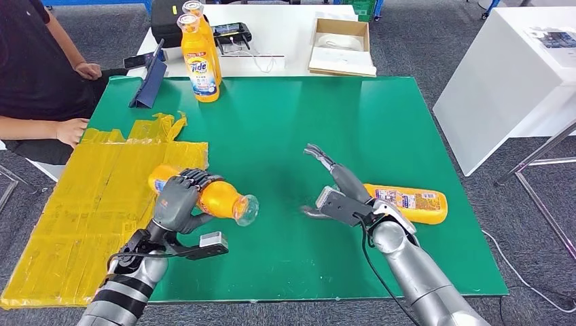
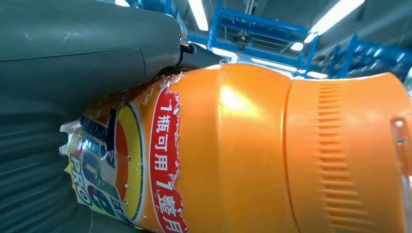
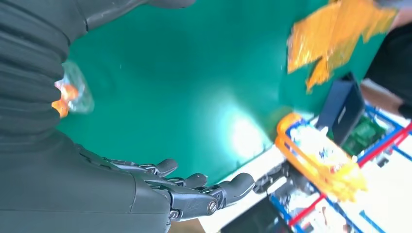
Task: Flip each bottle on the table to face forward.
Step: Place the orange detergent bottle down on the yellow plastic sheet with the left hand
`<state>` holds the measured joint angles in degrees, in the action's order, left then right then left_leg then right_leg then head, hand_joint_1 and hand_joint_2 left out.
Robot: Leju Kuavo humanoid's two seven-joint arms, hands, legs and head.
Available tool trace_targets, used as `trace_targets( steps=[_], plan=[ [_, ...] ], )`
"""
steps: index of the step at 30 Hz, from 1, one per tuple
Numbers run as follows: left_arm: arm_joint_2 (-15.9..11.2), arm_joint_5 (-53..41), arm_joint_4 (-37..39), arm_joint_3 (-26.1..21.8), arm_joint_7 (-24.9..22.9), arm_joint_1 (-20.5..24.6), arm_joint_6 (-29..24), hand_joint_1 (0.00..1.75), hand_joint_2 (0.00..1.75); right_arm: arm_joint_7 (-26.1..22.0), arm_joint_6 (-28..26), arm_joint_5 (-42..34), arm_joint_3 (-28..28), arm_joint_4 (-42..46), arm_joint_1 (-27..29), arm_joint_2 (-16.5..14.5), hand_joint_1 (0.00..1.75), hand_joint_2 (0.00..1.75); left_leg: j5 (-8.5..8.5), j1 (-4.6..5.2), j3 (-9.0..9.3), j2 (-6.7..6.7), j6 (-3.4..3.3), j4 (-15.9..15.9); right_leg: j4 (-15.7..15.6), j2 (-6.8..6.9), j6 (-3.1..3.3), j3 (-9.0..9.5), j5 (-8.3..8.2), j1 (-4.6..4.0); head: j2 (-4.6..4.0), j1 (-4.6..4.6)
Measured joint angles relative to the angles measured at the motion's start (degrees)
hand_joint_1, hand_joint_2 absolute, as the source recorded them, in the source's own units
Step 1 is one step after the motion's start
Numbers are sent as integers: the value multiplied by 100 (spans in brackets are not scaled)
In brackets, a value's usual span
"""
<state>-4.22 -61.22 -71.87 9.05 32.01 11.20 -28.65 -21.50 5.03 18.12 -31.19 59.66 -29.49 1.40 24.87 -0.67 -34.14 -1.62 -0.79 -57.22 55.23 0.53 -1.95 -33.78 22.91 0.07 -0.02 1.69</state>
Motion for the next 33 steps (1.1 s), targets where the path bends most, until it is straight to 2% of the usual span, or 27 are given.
trace_targets(
  steps=[4,9,13,17,22,28,32,33],
  plan=[
    [-165,-1017,498,-5,-557,65,-490,175,175,20,-100,31,136,280,105,104,0,175,-1,0,0,1,0,0,0,1,0,-2,0,0,0,1],
    [-261,-1670,1307,4,-1220,374,-405,175,175,-24,-200,176,338,595,366,347,0,175,-4,1,-8,15,-2,-1,0,13,0,-5,0,2,0,0],
    [-348,-1992,2200,15,-1620,893,-236,175,175,-74,-79,261,569,915,688,788,0,175,-7,5,-15,30,-8,-3,-1,29,0,-3,0,4,0,-1],
    [-447,-2099,2888,33,-1749,1365,40,175,175,-99,324,266,818,1075,895,1244,0,175,-10,10,-18,41,-12,-2,-1,37,-1,1,-1,10,0,0],
    [-568,-2104,3342,104,-1859,1646,210,175,175,-66,560,283,930,1226,1012,1712,0,175,-11,11,-12,45,-13,-1,1,40,-1,6,0,10,0,1],
    [-745,-2226,3635,172,-2047,1821,316,175,175,9,548,420,963,1312,1123,1903,0,175,-12,10,13,34,-10,1,11,39,0,22,0,6,0,2],
    [-778,-2195,3717,186,-2019,1858,330,0,175,25,528,437,966,1339,1177,1938,0,175,-17,10,17,36,-4,1,17,40,0,24,0,8,0,2],
    [-781,-2163,3734,188,-1980,1864,329,0,175,36,513,447,969,1341,1190,1944,0,175,-18,10,19,36,-4,1,17,40,0,25,0,8,0,2]
  ],
)
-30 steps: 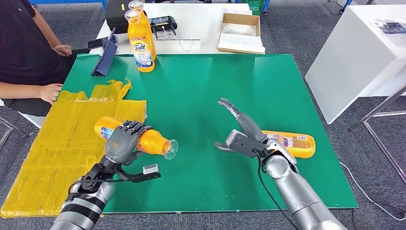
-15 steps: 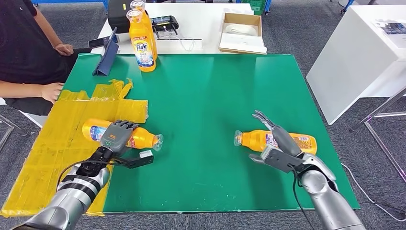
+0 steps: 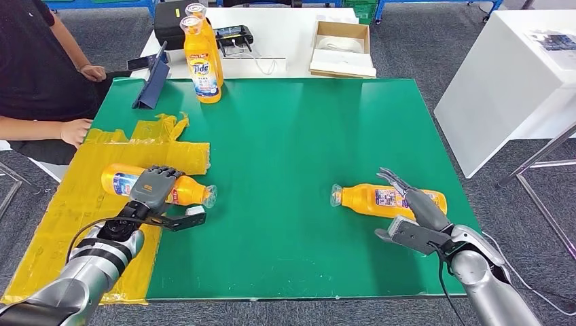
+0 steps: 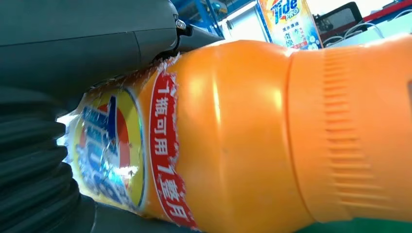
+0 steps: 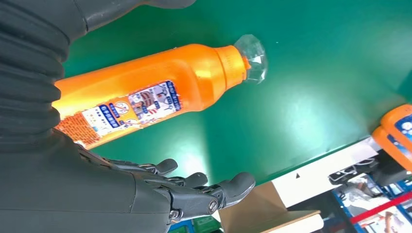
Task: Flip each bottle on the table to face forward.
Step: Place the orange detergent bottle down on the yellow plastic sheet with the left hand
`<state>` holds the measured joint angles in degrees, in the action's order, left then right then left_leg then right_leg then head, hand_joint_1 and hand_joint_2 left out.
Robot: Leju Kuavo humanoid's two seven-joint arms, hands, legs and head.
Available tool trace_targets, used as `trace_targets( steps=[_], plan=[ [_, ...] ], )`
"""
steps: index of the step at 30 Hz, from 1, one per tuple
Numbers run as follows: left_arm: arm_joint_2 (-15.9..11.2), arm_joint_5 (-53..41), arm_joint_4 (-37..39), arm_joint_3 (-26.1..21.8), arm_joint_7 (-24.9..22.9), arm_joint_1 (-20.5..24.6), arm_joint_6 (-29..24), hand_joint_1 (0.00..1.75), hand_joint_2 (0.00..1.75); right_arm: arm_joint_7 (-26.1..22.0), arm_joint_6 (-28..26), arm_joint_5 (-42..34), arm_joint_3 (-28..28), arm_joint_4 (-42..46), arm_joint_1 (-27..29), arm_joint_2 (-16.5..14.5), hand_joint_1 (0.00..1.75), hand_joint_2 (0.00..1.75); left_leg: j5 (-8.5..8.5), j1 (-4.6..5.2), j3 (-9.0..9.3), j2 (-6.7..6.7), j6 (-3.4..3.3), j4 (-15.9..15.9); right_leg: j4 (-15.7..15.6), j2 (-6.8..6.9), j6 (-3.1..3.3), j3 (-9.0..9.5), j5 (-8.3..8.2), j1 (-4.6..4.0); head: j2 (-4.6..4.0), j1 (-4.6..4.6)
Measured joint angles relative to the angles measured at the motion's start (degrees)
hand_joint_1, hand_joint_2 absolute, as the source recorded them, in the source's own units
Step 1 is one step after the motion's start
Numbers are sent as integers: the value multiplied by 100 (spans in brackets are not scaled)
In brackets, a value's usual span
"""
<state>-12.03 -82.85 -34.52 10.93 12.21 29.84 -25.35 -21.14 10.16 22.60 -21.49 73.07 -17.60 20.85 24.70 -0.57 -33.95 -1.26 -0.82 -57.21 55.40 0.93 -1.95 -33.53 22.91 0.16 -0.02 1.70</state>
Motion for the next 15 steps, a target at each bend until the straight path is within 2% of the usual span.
trace_targets(
  steps=[10,15],
  plan=[
    [-86,644,-45,-3,753,-93,41,0,175,33,-197,284,55,-1,85,82,0,175,-3,1,7,12,2,0,2,2,0,11,0,6,0,0],
    [-146,1473,-303,-21,1500,-267,269,0,175,68,-205,377,59,-57,6,95,0,175,-2,3,6,13,2,0,2,2,0,11,0,8,0,1]
  ],
)
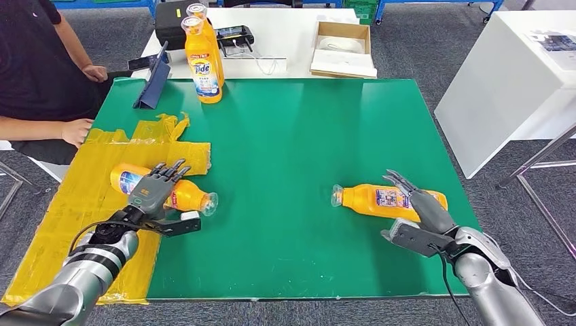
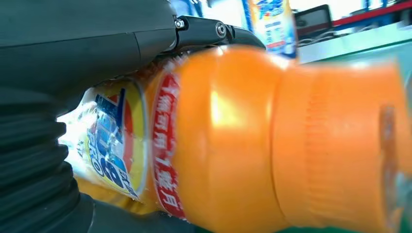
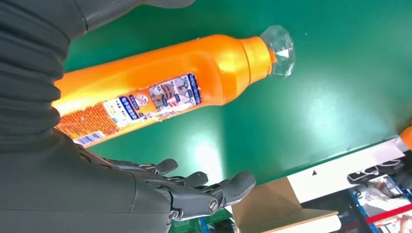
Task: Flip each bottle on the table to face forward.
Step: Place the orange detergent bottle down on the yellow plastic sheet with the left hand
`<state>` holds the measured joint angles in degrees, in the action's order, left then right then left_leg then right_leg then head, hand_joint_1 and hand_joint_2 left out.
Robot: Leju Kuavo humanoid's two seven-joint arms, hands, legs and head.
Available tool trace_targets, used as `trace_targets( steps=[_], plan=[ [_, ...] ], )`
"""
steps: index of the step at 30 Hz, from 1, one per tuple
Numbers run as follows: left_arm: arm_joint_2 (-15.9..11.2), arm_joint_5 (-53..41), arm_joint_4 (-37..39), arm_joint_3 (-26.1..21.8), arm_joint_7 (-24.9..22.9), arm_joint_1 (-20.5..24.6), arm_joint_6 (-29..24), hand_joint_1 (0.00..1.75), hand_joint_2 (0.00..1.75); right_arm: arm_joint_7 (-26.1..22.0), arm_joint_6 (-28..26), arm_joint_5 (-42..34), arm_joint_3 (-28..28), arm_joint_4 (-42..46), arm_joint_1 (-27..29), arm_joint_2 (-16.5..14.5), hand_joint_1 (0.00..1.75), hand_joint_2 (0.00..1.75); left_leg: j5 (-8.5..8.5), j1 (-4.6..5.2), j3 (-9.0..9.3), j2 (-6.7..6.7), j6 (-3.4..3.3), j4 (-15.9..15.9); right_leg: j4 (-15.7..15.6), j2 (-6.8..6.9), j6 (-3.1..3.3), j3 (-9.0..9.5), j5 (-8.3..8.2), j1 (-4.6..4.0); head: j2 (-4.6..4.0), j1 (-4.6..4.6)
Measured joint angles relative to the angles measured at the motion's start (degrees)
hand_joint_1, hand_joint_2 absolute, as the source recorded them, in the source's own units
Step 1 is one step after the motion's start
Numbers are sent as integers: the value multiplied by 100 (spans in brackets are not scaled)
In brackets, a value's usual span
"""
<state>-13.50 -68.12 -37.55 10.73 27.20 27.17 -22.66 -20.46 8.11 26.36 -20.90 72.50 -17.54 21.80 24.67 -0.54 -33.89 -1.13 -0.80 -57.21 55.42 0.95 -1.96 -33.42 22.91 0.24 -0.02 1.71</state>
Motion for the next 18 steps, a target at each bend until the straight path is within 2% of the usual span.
trace_targets(
  steps=[6,11,18],
  plan=[
    [-29,728,-390,-48,574,-285,159,0,175,38,-1,39,-20,-158,-233,1,0,175,-3,1,-2,2,-3,-1,0,6,0,-1,0,0,0,0],
    [7,1685,-854,-213,1154,-549,463,0,175,117,-3,110,-111,-453,-575,-36,0,175,-6,1,-6,1,-4,-1,0,7,0,-7,0,0,0,-2],
    [84,3661,-1902,-319,1288,-938,1238,0,175,298,21,162,-333,-834,-1038,-114,0,175,-7,1,-21,2,-3,-3,1,7,0,-21,-1,0,0,-1]
  ],
)
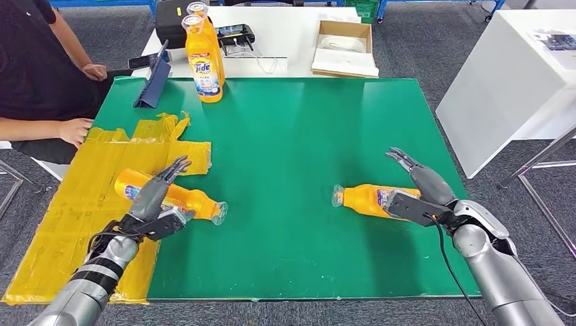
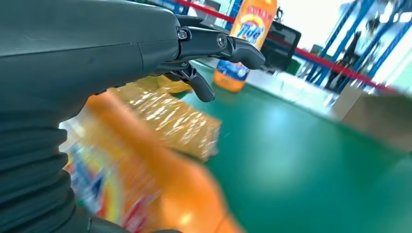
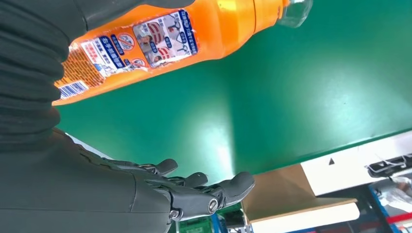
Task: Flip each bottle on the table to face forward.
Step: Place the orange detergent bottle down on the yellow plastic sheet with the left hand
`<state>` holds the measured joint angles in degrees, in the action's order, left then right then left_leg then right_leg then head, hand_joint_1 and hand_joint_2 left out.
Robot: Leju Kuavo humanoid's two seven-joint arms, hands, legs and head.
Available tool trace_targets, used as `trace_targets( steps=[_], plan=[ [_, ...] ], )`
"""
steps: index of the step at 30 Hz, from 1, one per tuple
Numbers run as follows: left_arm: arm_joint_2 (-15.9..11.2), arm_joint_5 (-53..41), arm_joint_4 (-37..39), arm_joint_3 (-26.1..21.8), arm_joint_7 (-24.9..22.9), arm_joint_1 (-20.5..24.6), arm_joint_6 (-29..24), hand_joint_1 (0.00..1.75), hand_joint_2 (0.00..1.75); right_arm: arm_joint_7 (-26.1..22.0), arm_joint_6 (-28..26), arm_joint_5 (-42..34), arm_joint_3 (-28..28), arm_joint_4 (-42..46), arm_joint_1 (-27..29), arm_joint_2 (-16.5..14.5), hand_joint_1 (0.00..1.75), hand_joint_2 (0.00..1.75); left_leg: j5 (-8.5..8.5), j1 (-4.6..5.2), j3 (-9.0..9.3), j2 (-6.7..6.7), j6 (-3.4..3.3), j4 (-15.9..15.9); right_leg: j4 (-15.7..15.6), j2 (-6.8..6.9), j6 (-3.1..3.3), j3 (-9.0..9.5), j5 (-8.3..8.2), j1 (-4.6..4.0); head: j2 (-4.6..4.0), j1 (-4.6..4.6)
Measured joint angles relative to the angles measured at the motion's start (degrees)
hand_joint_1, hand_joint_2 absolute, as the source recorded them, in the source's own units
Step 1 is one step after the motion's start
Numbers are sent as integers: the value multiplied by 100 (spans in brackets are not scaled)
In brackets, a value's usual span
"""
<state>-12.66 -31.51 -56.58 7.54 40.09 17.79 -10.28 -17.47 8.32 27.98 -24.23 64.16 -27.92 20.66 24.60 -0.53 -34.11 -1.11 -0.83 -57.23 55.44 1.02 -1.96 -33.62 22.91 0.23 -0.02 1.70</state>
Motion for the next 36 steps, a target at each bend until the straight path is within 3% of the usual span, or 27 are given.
trace_targets(
  steps=[7,13,17,24,36],
  plan=[
    [-46,1387,-869,-4,5,-267,787,0,175,101,66,-2,-155,-223,-222,11,0,175,0,0,-23,0,0,0,1,0,0,-24,0,-1,0,-1],
    [-14,2763,-1543,-394,6,-487,2631,0,175,152,119,-1,-284,-551,-375,127,0,175,0,0,-26,0,0,0,1,1,0,-27,0,0,0,0],
    [153,2889,-1822,-801,7,-582,3324,0,0,146,124,-1,-357,-763,-425,237,0,175,0,2,-27,0,0,0,0,2,0,-28,0,0,0,0],
    [360,2879,-1966,-1074,8,-631,3551,0,0,145,116,-3,-463,-1016,-418,390,0,175,0,4,-27,1,0,-1,0,1,0,-30,0,1,0,1],
    [478,2851,-1977,-1136,8,-627,3598,0,0,149,120,94,-616,-1404,-488,386,0,175,0,4,-28,1,0,-1,0,1,0,-30,0,1,0,0]
  ],
)
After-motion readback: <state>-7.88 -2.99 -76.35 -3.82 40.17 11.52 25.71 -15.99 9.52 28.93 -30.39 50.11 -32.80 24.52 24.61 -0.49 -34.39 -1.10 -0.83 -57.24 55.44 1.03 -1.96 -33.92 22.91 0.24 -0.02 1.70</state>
